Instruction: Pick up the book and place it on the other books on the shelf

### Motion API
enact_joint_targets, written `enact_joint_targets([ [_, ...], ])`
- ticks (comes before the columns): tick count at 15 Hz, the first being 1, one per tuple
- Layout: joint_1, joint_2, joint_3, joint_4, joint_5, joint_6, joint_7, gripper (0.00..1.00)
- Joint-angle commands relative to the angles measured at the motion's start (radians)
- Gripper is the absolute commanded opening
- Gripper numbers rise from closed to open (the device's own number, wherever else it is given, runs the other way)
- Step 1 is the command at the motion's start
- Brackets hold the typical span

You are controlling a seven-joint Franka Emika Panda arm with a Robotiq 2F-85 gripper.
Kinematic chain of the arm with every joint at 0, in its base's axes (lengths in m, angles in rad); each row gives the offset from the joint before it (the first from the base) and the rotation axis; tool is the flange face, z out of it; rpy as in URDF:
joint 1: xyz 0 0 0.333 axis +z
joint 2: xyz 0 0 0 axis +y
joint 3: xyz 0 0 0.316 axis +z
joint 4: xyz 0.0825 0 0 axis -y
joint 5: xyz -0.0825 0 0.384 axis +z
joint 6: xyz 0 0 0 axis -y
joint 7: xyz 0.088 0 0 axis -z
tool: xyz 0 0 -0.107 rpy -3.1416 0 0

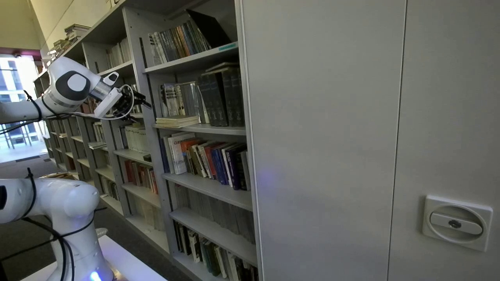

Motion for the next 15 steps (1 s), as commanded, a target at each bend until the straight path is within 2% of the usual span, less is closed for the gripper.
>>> enact_joint_targets([
  [1, 0.004, 0.002, -0.002, 0.002, -0.005, -0.003, 0.003, 1.00],
  [3, 0.010, 0.006, 0.003, -0.003, -0.021, 0.022, -0.013, 1.00],
  [5, 0.054, 0.016, 0.016, -0.006, -0.031, 0.066, -0.062, 1.00],
  [10, 0.156, 0.062, 0.130, 0.009, -0.032, 0.126, -0.095, 1.00],
  [12, 0.170, 0.105, 0.173, 0.029, -0.059, 0.175, -0.105, 1.00],
  [15, 0.126, 0.194, 0.214, 0.076, -0.155, 0.307, -0.120, 1.00],
])
